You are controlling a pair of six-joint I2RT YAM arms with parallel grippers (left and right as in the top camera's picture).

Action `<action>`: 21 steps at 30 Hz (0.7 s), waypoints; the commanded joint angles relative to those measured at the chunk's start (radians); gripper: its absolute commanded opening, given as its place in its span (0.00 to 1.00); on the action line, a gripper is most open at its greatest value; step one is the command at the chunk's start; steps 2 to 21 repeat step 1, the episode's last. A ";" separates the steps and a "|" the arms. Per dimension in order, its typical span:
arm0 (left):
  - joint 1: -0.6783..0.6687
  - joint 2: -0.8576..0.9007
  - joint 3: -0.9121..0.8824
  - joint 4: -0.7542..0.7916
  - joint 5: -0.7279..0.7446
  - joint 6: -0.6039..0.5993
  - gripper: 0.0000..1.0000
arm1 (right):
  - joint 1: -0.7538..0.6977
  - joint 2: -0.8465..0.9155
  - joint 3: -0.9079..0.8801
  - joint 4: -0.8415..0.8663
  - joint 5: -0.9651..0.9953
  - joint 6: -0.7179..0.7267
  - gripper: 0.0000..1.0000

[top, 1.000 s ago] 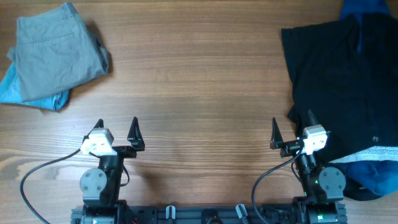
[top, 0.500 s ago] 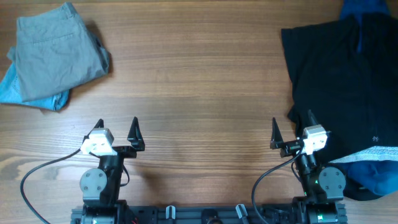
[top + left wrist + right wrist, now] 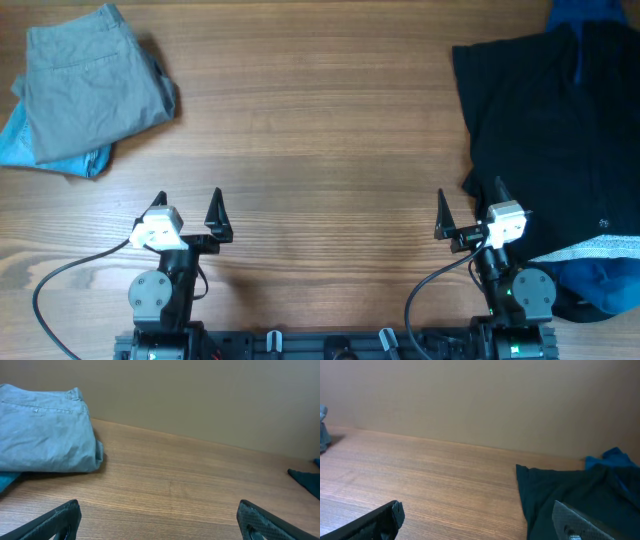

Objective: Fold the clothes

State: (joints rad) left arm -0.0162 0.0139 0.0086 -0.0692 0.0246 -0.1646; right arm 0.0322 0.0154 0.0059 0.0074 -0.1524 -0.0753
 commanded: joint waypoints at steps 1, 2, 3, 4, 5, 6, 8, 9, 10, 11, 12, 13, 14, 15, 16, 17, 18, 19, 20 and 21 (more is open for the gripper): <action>0.007 -0.010 -0.003 -0.006 0.019 0.019 1.00 | 0.004 -0.011 -0.001 0.004 -0.004 0.016 1.00; 0.007 -0.010 -0.003 -0.006 0.019 0.019 1.00 | 0.004 -0.011 -0.001 0.004 -0.004 0.016 1.00; 0.007 -0.010 -0.003 -0.006 0.019 0.019 1.00 | 0.004 -0.011 -0.001 0.004 -0.004 0.016 1.00; 0.007 -0.010 -0.003 -0.006 0.019 0.019 1.00 | 0.004 -0.011 -0.001 0.004 -0.004 0.016 1.00; 0.007 -0.010 -0.003 -0.006 0.019 0.019 1.00 | 0.004 -0.011 -0.001 0.004 -0.004 0.016 1.00; 0.007 -0.010 -0.003 -0.006 0.019 0.019 1.00 | 0.004 -0.011 -0.001 0.004 -0.004 0.016 1.00; 0.007 -0.010 -0.003 -0.006 0.019 0.019 1.00 | 0.004 -0.011 -0.001 0.004 -0.004 0.016 1.00; 0.007 -0.010 -0.003 -0.006 0.019 0.019 1.00 | 0.004 -0.011 -0.001 0.004 -0.004 0.016 1.00; 0.007 -0.010 -0.003 -0.006 0.019 0.019 1.00 | 0.004 -0.011 -0.001 0.004 -0.004 0.016 1.00; 0.007 -0.010 -0.003 -0.006 0.019 0.019 1.00 | 0.004 -0.011 -0.001 0.004 -0.004 0.016 1.00; 0.007 -0.010 -0.003 -0.006 0.019 0.019 1.00 | 0.004 -0.011 -0.001 0.004 -0.004 0.016 1.00; 0.007 -0.010 -0.003 -0.006 0.019 0.019 1.00 | 0.004 -0.011 -0.001 0.004 -0.004 0.016 1.00; 0.007 -0.010 -0.003 -0.006 0.019 0.019 1.00 | 0.004 -0.011 -0.001 0.004 -0.004 0.016 1.00; 0.007 -0.010 -0.003 -0.006 0.019 0.019 1.00 | 0.004 -0.011 -0.001 0.004 -0.004 0.016 1.00; 0.007 -0.010 -0.003 -0.006 0.019 0.019 1.00 | 0.004 -0.011 -0.001 0.004 -0.004 0.016 1.00; 0.007 -0.010 -0.003 -0.006 0.019 0.019 1.00 | 0.004 -0.011 -0.001 0.004 -0.004 0.016 1.00; 0.007 -0.010 -0.003 -0.006 0.019 0.019 1.00 | 0.004 -0.011 -0.001 0.004 -0.004 0.016 1.00; 0.007 -0.010 -0.003 -0.006 0.019 0.019 1.00 | 0.004 -0.011 -0.001 0.004 -0.004 0.016 1.00; 0.007 -0.010 -0.003 -0.006 0.019 0.019 1.00 | 0.004 -0.011 -0.001 0.004 -0.004 0.016 1.00; 0.007 -0.010 -0.003 -0.006 0.019 0.019 1.00 | 0.004 -0.011 -0.001 0.004 -0.004 0.016 1.00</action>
